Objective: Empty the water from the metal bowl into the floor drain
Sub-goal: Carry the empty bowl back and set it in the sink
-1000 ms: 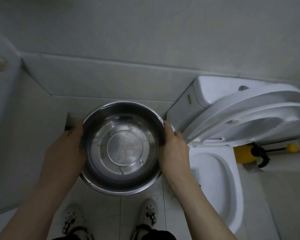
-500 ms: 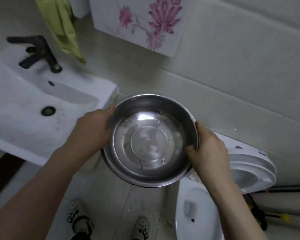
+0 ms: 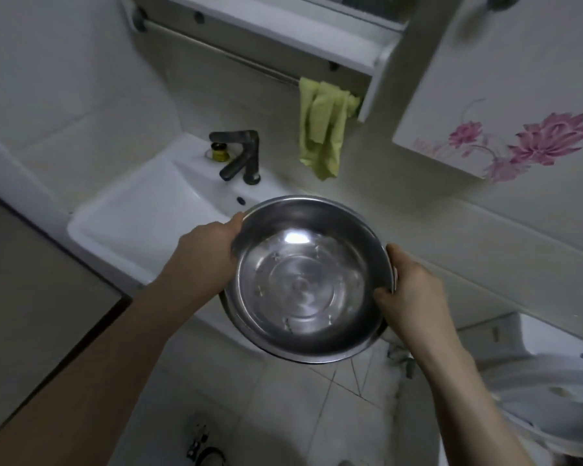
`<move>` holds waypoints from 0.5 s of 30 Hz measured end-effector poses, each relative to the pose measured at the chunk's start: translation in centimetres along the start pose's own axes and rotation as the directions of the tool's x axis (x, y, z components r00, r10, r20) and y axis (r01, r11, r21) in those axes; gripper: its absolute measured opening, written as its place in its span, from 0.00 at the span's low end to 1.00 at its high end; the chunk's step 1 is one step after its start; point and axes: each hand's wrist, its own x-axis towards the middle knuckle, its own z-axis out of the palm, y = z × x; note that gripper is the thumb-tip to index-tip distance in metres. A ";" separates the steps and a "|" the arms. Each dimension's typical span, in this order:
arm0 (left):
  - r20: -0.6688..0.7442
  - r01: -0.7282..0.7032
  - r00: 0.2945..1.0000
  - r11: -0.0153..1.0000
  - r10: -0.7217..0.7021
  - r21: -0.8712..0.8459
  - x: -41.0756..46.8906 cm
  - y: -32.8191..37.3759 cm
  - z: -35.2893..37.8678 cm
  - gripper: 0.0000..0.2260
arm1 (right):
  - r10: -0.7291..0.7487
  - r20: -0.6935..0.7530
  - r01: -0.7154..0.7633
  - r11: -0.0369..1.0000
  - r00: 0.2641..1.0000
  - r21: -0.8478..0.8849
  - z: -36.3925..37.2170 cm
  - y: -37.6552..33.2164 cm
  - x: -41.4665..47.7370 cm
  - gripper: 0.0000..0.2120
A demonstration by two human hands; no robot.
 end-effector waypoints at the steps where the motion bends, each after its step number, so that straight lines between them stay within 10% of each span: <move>1: 0.001 0.008 1.000 1.000 -0.008 0.016 0.5 -2.8 -0.9 0.18 | -0.005 0.012 0.005 1.000 1.000 0.015 1.6 -2.2 0.6 0.26; 15: 0.110 0.087 0.990 0.996 -0.090 0.036 7.4 -21.7 -2.5 0.23 | -0.003 0.206 0.003 1.000 0.978 0.001 13.1 -16.4 8.6 0.19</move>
